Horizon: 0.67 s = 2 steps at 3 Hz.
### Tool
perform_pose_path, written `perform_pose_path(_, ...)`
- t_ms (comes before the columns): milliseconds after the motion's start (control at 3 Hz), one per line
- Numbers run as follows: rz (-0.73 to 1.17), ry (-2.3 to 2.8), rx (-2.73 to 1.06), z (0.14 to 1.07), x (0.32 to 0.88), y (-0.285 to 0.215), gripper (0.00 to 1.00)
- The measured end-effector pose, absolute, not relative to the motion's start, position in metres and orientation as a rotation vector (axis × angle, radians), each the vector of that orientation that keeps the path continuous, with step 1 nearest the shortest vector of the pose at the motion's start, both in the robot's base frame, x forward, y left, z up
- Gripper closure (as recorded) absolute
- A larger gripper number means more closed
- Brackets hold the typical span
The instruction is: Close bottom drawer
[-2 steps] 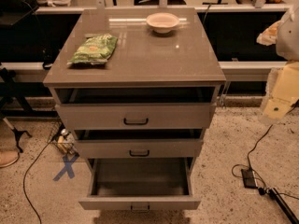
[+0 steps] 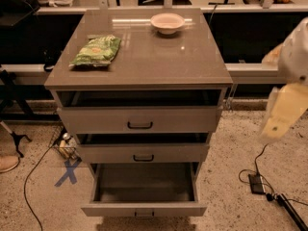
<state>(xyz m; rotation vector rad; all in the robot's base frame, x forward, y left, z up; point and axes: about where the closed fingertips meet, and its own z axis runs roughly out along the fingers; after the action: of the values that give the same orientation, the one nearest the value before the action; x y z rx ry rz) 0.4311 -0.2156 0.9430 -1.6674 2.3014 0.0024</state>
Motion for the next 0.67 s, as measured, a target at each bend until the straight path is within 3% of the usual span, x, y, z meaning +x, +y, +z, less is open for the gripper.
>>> perform_pose_path(333,0.273,2.434,-1.486,0.858,0.416,-0.196,0.00)
perform_pose_path(667,0.578,2.548,-1.302,0.754,0.390,-0.145,0.00)
